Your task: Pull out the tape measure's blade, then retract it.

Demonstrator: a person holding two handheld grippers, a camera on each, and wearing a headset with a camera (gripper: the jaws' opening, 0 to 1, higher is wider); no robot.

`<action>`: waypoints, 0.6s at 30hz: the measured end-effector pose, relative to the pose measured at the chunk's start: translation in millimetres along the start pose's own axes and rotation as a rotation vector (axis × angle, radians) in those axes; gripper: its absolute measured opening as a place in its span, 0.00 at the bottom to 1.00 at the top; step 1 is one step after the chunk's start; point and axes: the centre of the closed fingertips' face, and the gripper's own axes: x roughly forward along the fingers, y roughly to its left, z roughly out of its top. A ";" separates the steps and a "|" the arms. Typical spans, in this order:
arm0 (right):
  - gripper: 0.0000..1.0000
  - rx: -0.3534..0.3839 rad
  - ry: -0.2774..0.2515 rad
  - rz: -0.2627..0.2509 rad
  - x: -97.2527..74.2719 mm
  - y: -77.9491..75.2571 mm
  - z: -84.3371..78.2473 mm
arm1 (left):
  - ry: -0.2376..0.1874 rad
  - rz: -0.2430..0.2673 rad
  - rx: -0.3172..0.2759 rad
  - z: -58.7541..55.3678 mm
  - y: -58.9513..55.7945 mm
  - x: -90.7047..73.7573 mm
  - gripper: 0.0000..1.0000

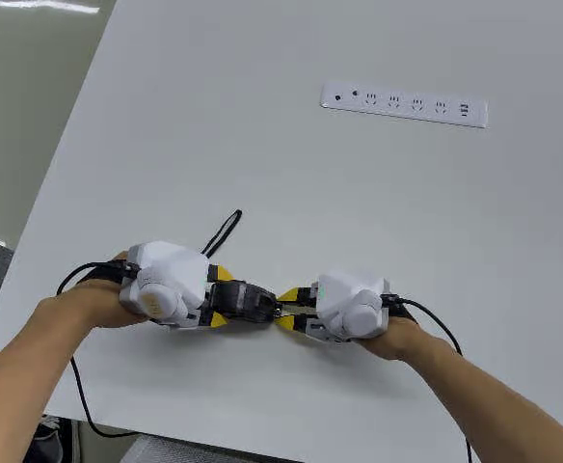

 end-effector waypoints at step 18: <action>0.09 0.003 -0.002 -0.008 -1.7 2.4 1.5 | 0.004 -0.002 0.003 -0.8 -1.0 -0.9 0.27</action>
